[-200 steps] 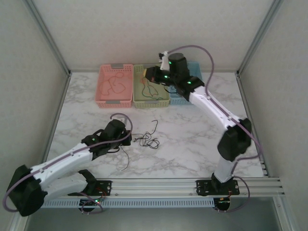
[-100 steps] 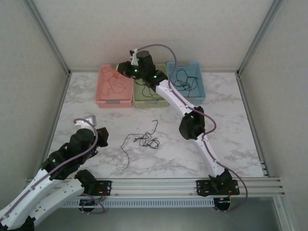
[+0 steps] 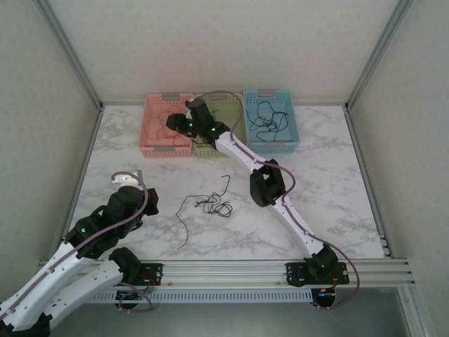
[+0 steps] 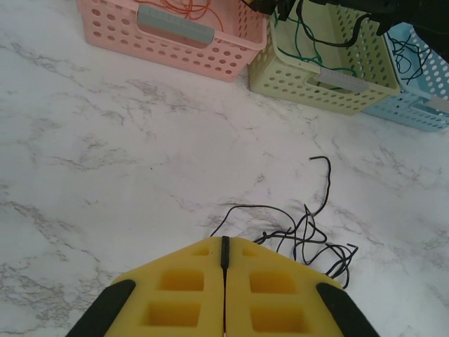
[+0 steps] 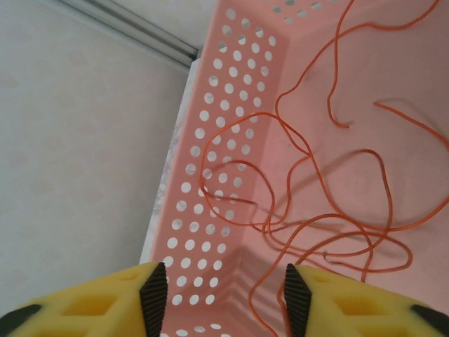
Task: Untangle the cables
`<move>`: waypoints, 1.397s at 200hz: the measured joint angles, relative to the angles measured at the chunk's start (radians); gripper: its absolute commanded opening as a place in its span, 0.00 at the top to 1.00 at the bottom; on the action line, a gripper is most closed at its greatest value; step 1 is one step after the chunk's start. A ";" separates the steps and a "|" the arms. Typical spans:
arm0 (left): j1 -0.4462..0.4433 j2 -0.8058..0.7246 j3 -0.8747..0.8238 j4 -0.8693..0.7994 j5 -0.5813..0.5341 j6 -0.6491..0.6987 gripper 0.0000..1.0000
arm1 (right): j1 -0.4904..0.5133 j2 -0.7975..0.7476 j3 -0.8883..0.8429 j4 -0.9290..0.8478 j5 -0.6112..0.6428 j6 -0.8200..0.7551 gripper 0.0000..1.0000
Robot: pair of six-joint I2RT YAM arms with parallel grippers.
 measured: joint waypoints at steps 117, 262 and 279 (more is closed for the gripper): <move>0.002 0.111 -0.074 0.066 0.071 -0.003 0.89 | 0.000 -0.614 -0.430 -0.225 0.087 -0.307 0.46; 0.010 0.636 -0.264 0.496 0.270 -0.097 0.66 | 0.003 -1.444 -1.904 -0.048 0.175 -0.247 0.50; 0.010 0.655 -0.277 0.507 0.268 -0.109 0.61 | 0.014 -1.444 -1.955 -0.011 0.167 -0.218 0.50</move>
